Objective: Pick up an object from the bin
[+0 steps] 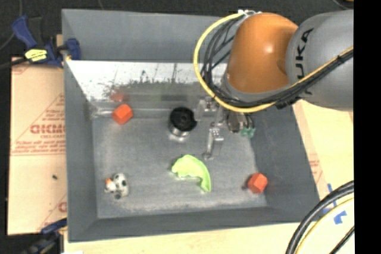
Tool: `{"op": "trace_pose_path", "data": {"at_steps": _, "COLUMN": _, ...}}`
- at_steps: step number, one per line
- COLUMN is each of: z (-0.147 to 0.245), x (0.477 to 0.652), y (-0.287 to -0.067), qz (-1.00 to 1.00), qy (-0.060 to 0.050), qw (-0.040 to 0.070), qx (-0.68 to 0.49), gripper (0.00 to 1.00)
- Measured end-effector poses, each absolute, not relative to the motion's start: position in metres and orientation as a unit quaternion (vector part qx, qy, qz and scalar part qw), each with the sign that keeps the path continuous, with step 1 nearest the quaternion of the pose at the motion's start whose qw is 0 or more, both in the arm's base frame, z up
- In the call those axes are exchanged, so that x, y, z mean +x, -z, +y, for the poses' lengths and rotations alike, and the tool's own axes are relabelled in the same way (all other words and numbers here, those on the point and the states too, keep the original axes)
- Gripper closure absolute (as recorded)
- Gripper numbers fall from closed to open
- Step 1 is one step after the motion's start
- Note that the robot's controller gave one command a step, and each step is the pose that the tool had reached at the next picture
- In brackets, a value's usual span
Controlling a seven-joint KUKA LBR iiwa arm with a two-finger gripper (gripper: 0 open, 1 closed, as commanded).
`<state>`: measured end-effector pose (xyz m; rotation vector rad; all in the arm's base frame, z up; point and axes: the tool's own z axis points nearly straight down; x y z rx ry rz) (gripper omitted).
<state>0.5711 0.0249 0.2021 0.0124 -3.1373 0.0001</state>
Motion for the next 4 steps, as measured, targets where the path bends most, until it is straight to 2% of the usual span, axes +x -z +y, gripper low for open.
{"op": "trace_pose_path", "data": {"at_steps": 1, "z": 0.025, "x": 0.572, "y": -0.207, "qz": -1.000, "qy": 0.000, "qw": -0.002, "qx": 0.004, "gripper": 0.00}}
{"op": "trace_pose_path", "data": {"at_steps": 2, "z": 0.023, "x": 0.579, "y": -0.128, "qz": -1.000, "qy": 0.000, "qw": -0.002, "qx": -0.003, "gripper": 0.00}}
{"op": "trace_pose_path", "data": {"at_steps": 3, "z": 0.032, "x": 0.589, "y": -0.104, "qz": -0.997, "qy": 0.000, "qw": -0.004, "qx": 0.071, "gripper": 0.00}}
{"op": "trace_pose_path", "data": {"at_steps": 4, "z": 0.035, "x": 0.559, "y": -0.076, "qz": -0.998, "qy": 0.002, "qw": -0.008, "qx": -0.064, "gripper": 0.00}}
